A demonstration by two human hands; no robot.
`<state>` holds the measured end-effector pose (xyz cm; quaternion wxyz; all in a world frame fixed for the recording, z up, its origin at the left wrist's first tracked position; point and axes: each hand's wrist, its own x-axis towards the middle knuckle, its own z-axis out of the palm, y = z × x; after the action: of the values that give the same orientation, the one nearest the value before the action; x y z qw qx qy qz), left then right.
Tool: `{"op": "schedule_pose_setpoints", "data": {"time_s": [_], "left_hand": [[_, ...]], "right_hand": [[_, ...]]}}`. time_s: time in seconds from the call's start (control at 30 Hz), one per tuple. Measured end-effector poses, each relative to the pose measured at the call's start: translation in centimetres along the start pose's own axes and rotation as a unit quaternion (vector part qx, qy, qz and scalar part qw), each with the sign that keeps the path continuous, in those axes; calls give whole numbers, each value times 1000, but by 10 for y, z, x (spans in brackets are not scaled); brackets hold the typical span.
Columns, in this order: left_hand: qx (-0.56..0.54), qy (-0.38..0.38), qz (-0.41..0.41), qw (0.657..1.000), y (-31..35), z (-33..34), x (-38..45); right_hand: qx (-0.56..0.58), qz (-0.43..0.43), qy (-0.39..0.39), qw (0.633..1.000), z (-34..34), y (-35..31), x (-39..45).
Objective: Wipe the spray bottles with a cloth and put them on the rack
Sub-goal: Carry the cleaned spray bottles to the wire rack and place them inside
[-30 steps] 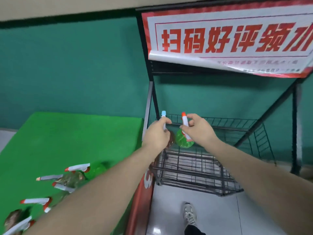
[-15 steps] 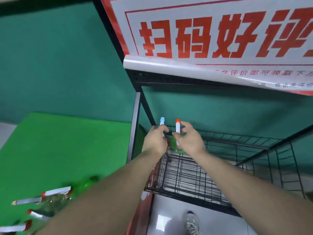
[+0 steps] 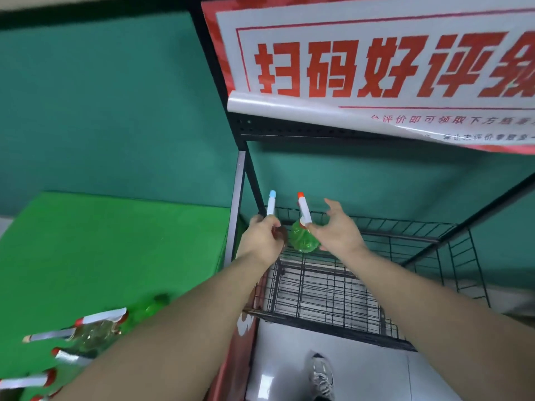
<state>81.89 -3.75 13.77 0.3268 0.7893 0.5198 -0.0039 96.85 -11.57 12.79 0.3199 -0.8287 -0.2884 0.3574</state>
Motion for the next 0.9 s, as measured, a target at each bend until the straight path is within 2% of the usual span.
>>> {"op": "schedule_pose_setpoints", "data": {"time_s": [0.2,0.33,0.47,0.57,0.73,0.9], "left_hand": [[-49,30,61,996,-19,-42,-53],[-91,48,42,994,-54,-74,-89],[-101,80,6,992,-117,-108,-122],[-83,98,-44,991,-182,-129,-142],[-61,114,-158,979,-292,-146,-175],[-15,67,-212,975,-362,-139,-196]], "right_hand": [[-16,-51,20,998,7,-33,-64],[-25,-102,29,994,35,-77,-110],[-60,-190,39,979,84,-115,-146],[-78,-232,-30,969,135,-140,-165],[-245,-260,-198,913,239,-163,-176],[-319,-262,-253,875,319,-173,-162]]}}
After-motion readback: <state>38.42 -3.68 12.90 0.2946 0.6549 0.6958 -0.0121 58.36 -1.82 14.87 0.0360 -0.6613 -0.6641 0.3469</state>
